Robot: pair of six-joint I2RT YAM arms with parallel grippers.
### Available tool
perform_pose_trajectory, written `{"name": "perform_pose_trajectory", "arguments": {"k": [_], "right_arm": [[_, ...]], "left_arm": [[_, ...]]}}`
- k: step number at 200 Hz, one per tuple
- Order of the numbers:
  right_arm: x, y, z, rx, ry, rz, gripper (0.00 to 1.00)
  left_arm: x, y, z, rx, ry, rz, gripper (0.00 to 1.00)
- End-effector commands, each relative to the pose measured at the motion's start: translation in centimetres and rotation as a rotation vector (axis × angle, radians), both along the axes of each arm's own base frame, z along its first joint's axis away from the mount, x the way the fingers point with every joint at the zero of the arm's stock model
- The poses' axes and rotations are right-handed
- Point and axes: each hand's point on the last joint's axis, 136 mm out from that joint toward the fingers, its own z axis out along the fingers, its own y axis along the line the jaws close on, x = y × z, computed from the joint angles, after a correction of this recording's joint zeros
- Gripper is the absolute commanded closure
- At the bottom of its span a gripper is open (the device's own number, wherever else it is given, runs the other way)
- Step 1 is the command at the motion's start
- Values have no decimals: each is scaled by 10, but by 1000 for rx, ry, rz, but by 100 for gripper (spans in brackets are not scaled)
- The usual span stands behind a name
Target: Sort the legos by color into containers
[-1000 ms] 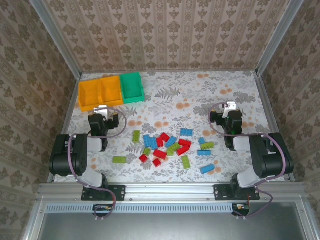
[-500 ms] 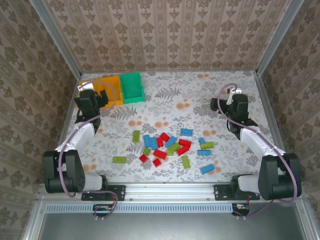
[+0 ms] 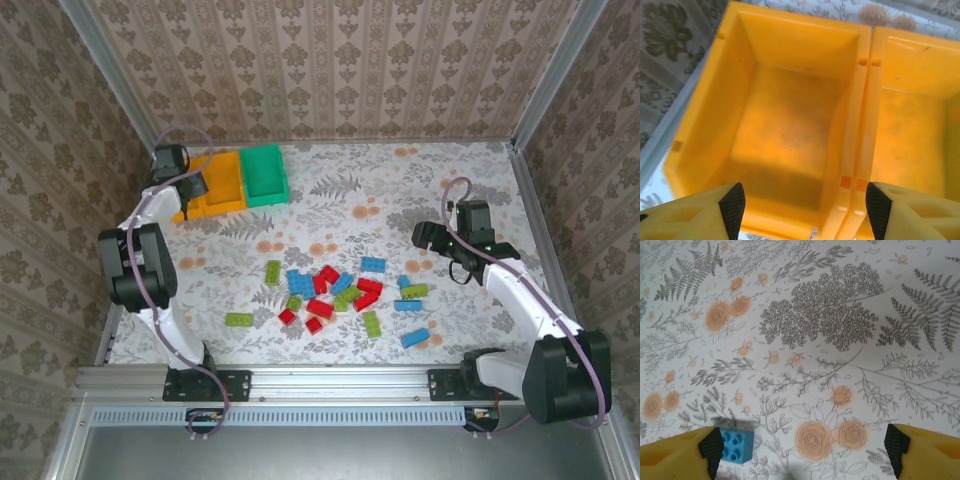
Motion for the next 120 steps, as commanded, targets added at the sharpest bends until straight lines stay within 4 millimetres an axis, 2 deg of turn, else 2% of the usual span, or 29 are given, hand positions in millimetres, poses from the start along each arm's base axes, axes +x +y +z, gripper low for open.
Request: {"name": "perform_pose_trajectory", "arguments": {"k": [1, 33, 77, 108, 120], "right_arm": [[-31, -5, -20, -34, 141, -44, 13], [-49, -5, -36, -103, 239, -59, 12], [-57, 8, -52, -123, 281, -56, 12], [-58, 10, -54, -134, 287, -61, 11], [-58, 9, -52, -141, 284, -66, 11]], "left_arm": [[6, -9, -8, -59, 41, -38, 33], [23, -13, -23, -79, 64, -64, 35], [40, -28, -32, -101, 53, -120, 41], [45, -42, -43, -90, 86, -165, 56], [46, -47, -47, -86, 98, -176, 67]]}}
